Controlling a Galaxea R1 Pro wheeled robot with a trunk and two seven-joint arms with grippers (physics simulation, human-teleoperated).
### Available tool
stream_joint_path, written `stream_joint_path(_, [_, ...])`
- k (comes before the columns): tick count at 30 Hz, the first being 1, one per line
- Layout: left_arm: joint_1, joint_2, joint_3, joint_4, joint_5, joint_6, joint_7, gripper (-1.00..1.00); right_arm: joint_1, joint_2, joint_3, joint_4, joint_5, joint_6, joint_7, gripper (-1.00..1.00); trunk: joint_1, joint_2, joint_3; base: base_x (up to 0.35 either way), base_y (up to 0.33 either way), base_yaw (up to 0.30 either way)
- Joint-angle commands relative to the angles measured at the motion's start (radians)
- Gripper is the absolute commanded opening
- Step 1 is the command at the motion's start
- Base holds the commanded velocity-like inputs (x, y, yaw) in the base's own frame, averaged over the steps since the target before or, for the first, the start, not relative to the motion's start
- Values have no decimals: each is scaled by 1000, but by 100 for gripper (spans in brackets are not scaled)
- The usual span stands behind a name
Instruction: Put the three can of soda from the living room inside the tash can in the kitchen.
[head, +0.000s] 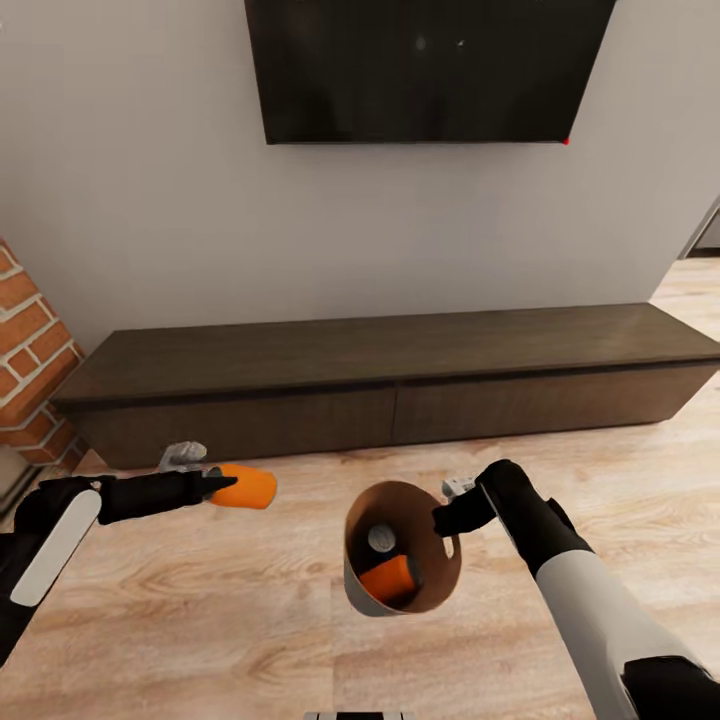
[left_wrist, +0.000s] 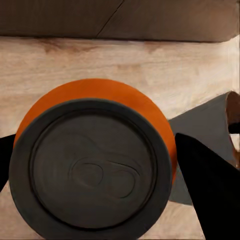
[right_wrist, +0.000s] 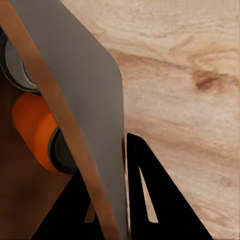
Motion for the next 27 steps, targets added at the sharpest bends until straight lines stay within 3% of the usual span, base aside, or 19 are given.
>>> stream_joint_path(1, [-24, 0, -2, -3, -12, 22, -15, -100, -1, 0, 0, 12, -24, 4, 7, -100, -4, 7, 3, 0, 0, 0])
stream_joint_path(3, [-117, -1, -5, -9, -10, 76, -82, -100, -6, 1, 6, 74, -23, 4, 8, -100, -12, 21, 9, 0, 0, 0])
stream_joint_path(7, [-238, -1, -7, -9, 5, 76, -160, -100, -11, 5, 9, 132, -21, 4, 3, -100, -19, 35, 16, 0, 0, 0])
stream_joint_path(9, [-318, 0, -9, -12, 72, 76, -192, -100, -16, 8, 10, 154, -20, 4, -3, -100, -19, 35, 16, 0, 0, 0])
stream_joint_path(12, [-361, -3, -36, -15, 138, 76, -204, -100, -28, 9, 11, 164, -20, 4, -5, -100, -19, 35, 16, 0, 0, 0])
stream_joint_path(15, [-379, -11, -149, -17, 164, 76, -203, -100, -44, 10, 11, 168, -20, 4, -6, -100, -19, 35, 16, 0, 0, 0])
stream_joint_path(16, [-387, -18, -225, -14, 169, 76, -195, -100, -50, 11, 11, 169, -20, 4, -6, -100, -19, 35, 16, 0, 0, 0])
stream_joint_path(17, [-392, -22, -263, -12, 171, 76, -188, -100, -52, 11, 11, 169, -19, 4, -6, -100, -19, 35, 16, 0, 0, 0])
stream_joint_path(18, [-403, -31, -333, -6, 174, 76, -168, -100, -60, 12, 11, 170, -19, 4, -7, -100, -19, 35, 16, 0, 0, 0])
stream_joint_path(22, [-416, -58, -460, 14, 178, 76, -94, -100, -84, 13, 12, 170, -19, 4, -8, -100, -19, 35, 16, 0, 0, 0])
stream_joint_path(24, [-419, -87, -524, 25, 178, 76, -53, -100, -96, 16, 13, 170, -19, 4, -8, -100, -19, 35, 16, 0, 0, 0])
stream_joint_path(25, [-420, -102, -564, 31, 179, 76, -33, -100, -101, 23, 14, 170, -19, 4, -9, -100, -19, 35, 16, 0, 0, 0])
stream_joint_path(27, [-421, -119, -611, 36, 178, 76, -15, -100, -106, 36, 19, 170, -17, 4, -10, -100, -19, 35, 16, 0, 0, 0])
